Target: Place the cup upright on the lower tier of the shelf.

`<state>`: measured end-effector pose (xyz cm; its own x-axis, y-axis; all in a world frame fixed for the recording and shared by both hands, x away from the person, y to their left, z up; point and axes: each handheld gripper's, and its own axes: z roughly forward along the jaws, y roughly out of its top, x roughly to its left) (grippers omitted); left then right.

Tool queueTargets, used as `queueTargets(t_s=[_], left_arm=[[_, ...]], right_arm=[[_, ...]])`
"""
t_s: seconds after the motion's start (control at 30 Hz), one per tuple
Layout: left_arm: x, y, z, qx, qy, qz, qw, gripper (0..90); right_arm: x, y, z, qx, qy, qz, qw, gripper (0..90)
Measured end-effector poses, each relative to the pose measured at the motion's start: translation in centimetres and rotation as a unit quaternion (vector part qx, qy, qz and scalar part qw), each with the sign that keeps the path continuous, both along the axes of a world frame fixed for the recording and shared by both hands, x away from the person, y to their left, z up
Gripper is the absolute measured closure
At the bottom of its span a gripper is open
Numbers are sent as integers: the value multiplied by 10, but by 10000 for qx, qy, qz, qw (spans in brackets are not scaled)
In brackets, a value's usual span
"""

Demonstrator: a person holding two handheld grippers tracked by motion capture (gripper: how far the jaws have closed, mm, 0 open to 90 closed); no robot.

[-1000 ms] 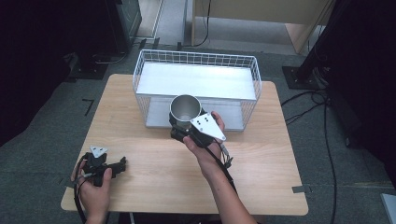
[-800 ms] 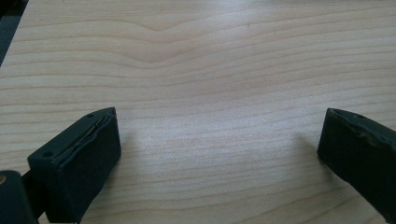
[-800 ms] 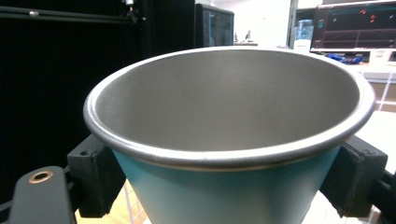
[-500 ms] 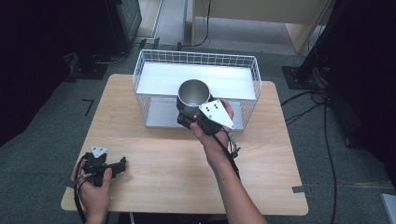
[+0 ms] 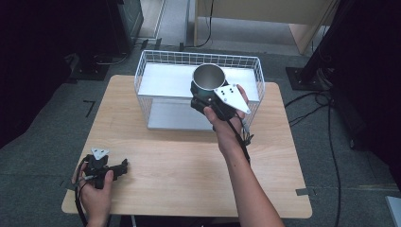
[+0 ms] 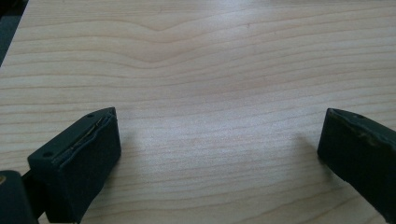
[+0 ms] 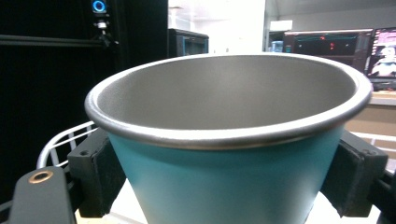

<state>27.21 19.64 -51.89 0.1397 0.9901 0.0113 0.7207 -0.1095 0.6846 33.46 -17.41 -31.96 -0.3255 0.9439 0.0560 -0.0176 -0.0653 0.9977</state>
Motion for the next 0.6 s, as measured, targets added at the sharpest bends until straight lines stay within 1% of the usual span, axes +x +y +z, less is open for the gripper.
queueTargets(t_s=[0.2,0.6], left_arm=[[0,0,0,5,0,-3,10000,0],[0,0,0,-7,-11,9,10000,0]], right_arm=[[15,-10,5,-21,13,-150,9999,144],[44,-20,9,-52,98,-364,9993,144]])
